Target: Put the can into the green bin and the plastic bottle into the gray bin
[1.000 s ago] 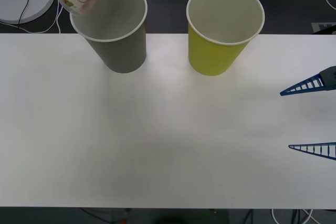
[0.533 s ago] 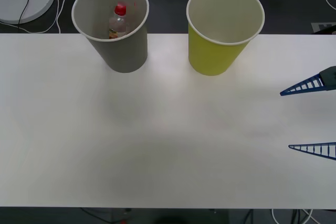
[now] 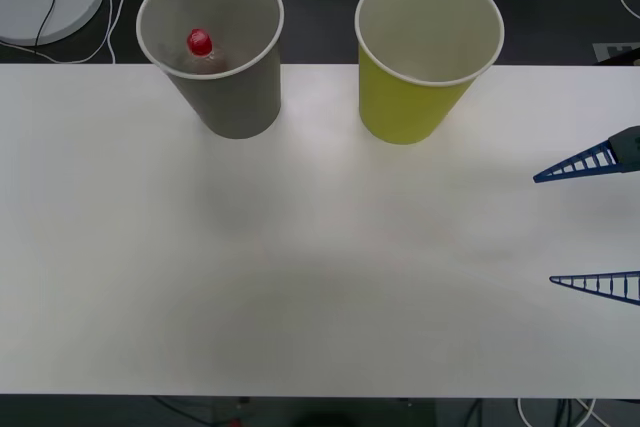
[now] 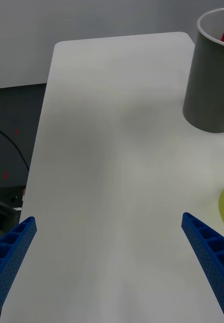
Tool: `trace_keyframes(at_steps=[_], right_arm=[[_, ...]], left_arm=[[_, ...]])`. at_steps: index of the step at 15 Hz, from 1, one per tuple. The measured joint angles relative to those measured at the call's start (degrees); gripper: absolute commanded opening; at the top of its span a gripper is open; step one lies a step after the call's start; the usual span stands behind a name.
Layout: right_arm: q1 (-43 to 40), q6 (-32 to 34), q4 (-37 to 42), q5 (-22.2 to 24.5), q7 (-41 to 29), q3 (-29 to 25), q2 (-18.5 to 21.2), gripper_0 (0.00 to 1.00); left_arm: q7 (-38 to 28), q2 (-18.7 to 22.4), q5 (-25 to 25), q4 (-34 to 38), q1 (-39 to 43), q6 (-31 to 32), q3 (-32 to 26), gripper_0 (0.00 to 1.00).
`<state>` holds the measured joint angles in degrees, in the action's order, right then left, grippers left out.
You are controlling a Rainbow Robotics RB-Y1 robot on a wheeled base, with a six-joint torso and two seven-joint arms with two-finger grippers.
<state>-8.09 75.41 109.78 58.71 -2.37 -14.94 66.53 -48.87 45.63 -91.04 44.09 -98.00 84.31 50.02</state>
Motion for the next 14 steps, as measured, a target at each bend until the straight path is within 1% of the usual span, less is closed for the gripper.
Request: trace_keyframes(at_steps=[2,6,9,14], right_arm=[[0.0,0.0,0.0,0.0,0.0,0.0,0.0,1.0],[0.0,0.0,0.0,0.0,0.0,0.0,0.0,1.0],[0.0,0.0,0.0,0.0,0.0,0.0,0.0,1.0],[0.0,0.0,0.0,0.0,0.0,0.0,0.0,1.0]], left_arm=[[-0.01,1.36,0.97,1.97,1.17,-0.33,0.0,1.0],[-0.79,7.19,3.75,11.44,5.9,-2.53,0.01,1.0],[-1.23,12.76,6.38,19.46,9.81,-4.0,0.03,1.0],[-1.13,22.63,13.02,31.87,16.73,-8.09,0.0,1.0]])
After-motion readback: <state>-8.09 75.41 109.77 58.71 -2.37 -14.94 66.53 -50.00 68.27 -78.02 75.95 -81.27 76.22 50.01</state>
